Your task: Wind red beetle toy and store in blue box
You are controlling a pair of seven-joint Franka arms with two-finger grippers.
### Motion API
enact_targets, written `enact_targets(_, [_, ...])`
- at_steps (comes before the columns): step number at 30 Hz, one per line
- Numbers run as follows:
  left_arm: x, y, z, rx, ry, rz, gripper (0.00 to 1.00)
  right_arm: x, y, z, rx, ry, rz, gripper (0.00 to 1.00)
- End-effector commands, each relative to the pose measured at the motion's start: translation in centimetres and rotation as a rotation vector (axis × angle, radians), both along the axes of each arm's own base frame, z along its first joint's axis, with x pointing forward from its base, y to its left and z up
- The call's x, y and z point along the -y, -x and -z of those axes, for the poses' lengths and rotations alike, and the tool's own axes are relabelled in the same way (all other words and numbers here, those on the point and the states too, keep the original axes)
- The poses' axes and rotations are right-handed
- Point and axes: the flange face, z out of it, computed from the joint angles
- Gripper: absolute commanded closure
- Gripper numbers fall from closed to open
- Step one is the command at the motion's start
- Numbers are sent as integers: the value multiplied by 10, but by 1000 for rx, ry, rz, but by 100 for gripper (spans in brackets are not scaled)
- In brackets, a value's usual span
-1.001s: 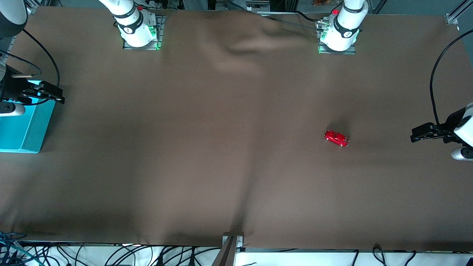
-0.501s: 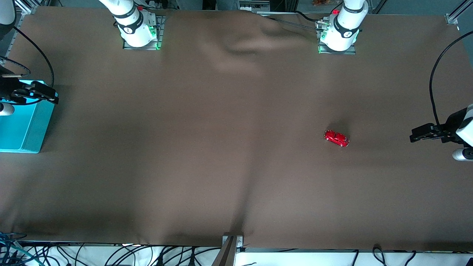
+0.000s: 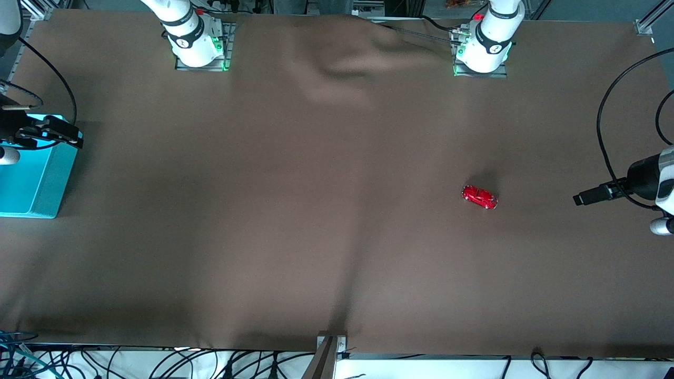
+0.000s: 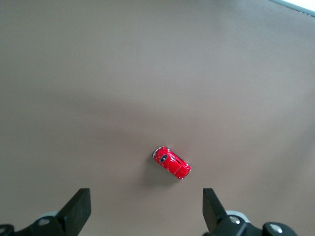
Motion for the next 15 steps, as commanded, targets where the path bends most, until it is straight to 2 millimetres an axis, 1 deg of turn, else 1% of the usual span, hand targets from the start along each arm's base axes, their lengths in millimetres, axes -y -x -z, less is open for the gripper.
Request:
enact_targets(1, [-5, 5, 4, -38, 14, -90, 0, 0, -3, -7, 11, -17, -13, 0])
enact_targets(5, [-10, 3, 12, -73, 4, -289, 0, 0, -3, -7, 13, -18, -12, 0])
enact_targets(7, [-8, 1, 22, -98, -10, -361, 0, 0, -3, -7, 13, -17, -13, 0])
enact_targets(10, [-7, -2, 34, -121, -23, -418, 0, 0, -3, -7, 13, -17, -14, 0])
enact_targets(13, [-7, -3, 38, -132, -23, -454, 0, 0, -3, -7, 13, -17, -14, 0])
enact_targets(15, [-7, -2, 44, -151, -21, -501, 0, 0, -3, -7, 13, -17, -14, 0])
